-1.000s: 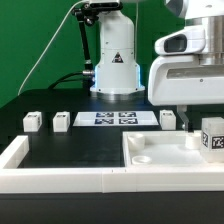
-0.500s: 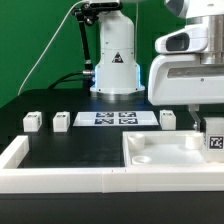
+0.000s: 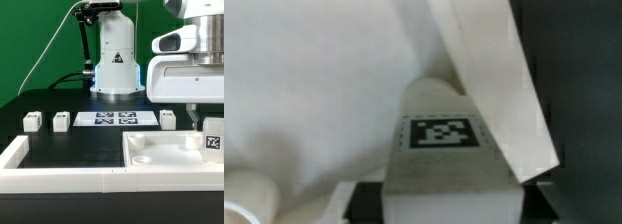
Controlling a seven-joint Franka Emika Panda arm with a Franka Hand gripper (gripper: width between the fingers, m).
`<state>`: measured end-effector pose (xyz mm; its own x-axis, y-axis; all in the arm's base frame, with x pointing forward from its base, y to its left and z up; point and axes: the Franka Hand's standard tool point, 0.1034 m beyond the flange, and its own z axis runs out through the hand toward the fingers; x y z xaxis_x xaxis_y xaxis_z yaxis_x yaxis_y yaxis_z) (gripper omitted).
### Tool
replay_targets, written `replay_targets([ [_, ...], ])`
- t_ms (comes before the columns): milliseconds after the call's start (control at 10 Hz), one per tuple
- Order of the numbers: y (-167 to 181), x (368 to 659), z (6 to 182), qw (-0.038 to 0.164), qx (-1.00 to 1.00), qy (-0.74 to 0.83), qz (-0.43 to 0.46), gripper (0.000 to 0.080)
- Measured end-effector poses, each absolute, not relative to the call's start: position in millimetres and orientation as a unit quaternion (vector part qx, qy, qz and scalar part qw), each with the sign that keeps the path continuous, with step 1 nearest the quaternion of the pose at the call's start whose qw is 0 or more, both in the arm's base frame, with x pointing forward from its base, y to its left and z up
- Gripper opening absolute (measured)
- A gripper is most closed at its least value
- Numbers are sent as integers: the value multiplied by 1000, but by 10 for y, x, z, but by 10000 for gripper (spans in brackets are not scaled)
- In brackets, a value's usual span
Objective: Assemble square table
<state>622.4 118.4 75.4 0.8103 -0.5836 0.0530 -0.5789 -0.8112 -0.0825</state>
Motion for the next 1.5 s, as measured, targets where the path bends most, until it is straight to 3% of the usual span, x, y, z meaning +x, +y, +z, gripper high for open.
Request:
replay_targets([
  [800,1113,6216,752,50,-775,630,-6,292],
  [1200,1114,6209,749,51,-713,700,2,292],
  [1400,1129,6205,746,52,-698,715,4,524],
  [1500,1131,6204,744,52,-709,703,4,524],
])
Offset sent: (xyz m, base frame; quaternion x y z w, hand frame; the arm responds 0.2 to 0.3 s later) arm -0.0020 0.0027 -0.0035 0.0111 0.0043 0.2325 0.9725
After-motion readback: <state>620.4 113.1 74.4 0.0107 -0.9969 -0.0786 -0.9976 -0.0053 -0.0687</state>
